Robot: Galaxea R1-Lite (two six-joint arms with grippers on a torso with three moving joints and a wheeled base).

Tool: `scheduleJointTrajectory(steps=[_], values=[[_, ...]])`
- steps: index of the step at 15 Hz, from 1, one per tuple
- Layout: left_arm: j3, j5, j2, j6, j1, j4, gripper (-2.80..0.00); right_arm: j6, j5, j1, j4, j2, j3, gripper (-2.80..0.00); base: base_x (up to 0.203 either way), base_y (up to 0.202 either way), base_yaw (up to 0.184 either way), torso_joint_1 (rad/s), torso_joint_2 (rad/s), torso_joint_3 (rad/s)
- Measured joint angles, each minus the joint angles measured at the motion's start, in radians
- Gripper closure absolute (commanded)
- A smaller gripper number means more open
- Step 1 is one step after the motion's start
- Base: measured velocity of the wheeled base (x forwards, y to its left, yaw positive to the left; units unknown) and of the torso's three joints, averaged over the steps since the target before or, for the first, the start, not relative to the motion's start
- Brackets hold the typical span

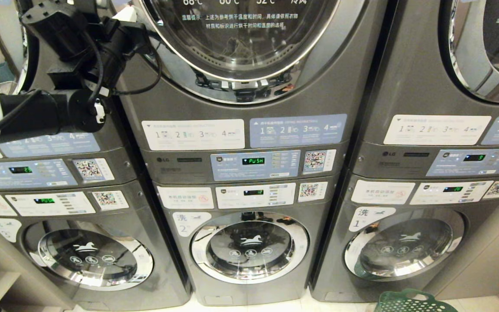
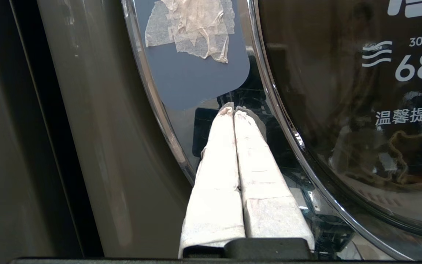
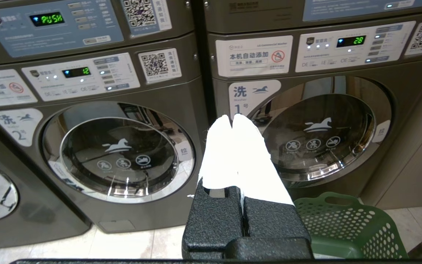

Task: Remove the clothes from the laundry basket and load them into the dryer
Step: Close the dryer

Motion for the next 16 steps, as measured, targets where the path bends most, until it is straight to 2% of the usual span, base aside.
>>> scheduleJointTrajectory(steps=[4,8,12,14,16], values=[[0.0,0.002,0.001,0.0,-0.001,-0.003,0.0,-0.001,0.0,0.0,-0.001,0.0,0.0,0.0,0.0,0.0,0.0,0.0,0.0,0.0],[0.003,0.013,-0.108,0.027,-0.015,0.023,0.0,-0.004,0.0,0.0,0.001,0.0,0.0,0.0,0.0,0.0,0.0,0.006,0.0,-0.002],[0.0,0.033,-0.349,0.107,-0.035,0.115,0.0,-0.005,0.0,0.0,0.006,0.0,-0.001,0.0,0.0,0.0,0.0,0.0,0.01,0.003],[0.009,0.038,-0.497,0.132,-0.042,0.209,0.0,-0.006,0.0,0.0,0.006,0.0,-0.002,0.0,0.0,0.0,0.0,0.0,0.0,0.0],[0.08,0.04,-0.662,0.139,-0.045,0.326,0.0,-0.006,-0.001,0.0,0.006,0.0,-0.002,0.0,0.0,0.0,0.0,0.0,0.0,0.0]])
